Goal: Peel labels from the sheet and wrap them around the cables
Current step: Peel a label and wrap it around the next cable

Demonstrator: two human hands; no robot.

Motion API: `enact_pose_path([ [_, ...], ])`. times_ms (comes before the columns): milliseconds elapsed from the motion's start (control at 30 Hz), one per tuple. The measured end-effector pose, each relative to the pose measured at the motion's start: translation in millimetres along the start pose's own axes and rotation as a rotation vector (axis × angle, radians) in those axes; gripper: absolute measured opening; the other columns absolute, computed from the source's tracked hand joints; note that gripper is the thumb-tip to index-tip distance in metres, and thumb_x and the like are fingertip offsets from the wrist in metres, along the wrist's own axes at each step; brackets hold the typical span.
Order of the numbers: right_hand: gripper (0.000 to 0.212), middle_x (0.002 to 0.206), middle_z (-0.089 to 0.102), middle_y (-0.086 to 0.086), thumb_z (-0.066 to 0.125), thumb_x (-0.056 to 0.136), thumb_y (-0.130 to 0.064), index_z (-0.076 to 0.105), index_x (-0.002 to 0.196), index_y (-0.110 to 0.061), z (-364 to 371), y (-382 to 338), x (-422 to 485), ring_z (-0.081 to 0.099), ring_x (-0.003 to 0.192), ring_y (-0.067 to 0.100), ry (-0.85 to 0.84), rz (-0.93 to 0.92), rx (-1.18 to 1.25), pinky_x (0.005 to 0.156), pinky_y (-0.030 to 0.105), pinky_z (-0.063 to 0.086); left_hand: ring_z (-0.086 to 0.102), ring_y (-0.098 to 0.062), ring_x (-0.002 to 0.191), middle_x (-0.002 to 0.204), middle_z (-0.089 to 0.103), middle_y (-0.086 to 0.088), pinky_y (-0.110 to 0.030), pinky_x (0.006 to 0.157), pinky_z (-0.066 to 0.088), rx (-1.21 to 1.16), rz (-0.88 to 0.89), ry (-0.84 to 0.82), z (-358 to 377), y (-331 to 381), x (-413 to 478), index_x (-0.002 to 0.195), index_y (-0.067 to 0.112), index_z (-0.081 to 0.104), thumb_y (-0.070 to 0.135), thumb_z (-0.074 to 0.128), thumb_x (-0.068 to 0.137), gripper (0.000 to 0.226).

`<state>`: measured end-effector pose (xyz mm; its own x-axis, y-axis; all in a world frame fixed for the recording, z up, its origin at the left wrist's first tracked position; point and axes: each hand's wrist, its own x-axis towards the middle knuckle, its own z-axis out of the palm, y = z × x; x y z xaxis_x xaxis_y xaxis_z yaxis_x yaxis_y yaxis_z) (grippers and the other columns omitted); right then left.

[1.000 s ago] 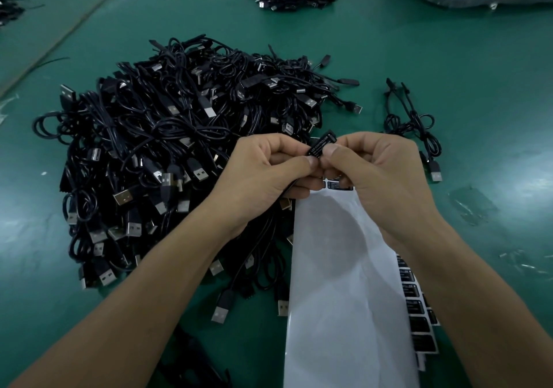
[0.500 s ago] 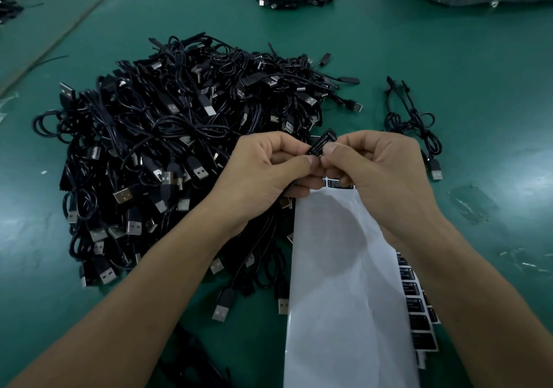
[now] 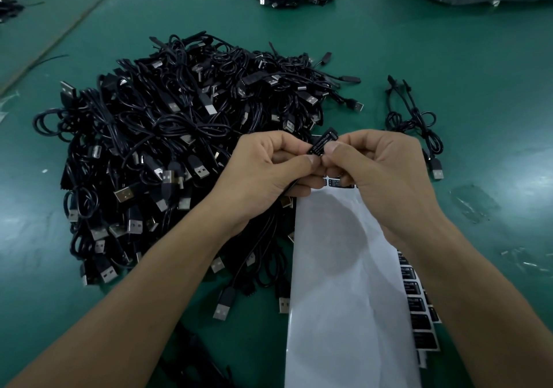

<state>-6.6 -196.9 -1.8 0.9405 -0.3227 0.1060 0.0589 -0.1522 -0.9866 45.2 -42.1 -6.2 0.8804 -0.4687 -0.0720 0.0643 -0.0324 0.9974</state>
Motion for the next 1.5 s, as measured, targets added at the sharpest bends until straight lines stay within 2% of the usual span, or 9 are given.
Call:
enact_pose_path([
  [1067, 0.017, 0.065, 0.072, -0.004, 0.072, 0.089, -0.011, 0.072, 0.073, -0.017, 1.4, 3.0, 0.9, 0.064, 0.059, 0.0, 0.021, -0.05, -0.041, 0.056, 0.012, 0.047, 0.076, -0.016, 0.072, 0.08, 0.078, -0.007, -0.023, 0.064, 0.06, 0.023, 0.036, 0.0, 0.2, -1.5, 0.8, 0.086, 0.011, 0.067, 0.005, 0.068, 0.092, 0.009],
  [1500, 0.017, 0.067, 0.073, -0.006, 0.073, 0.089, -0.013, 0.072, 0.074, -0.021, 0.6, 3.7, 1.4, 0.066, 0.061, 0.002, 0.012, -0.057, -0.056, 0.056, 0.012, 0.047, 0.075, -0.016, 0.072, 0.079, 0.078, -0.007, -0.028, 0.068, 0.062, 0.044, 0.05, -0.002, 0.7, -0.7, -0.5, 0.086, 0.008, 0.067, 0.004, 0.069, 0.091, 0.007],
])
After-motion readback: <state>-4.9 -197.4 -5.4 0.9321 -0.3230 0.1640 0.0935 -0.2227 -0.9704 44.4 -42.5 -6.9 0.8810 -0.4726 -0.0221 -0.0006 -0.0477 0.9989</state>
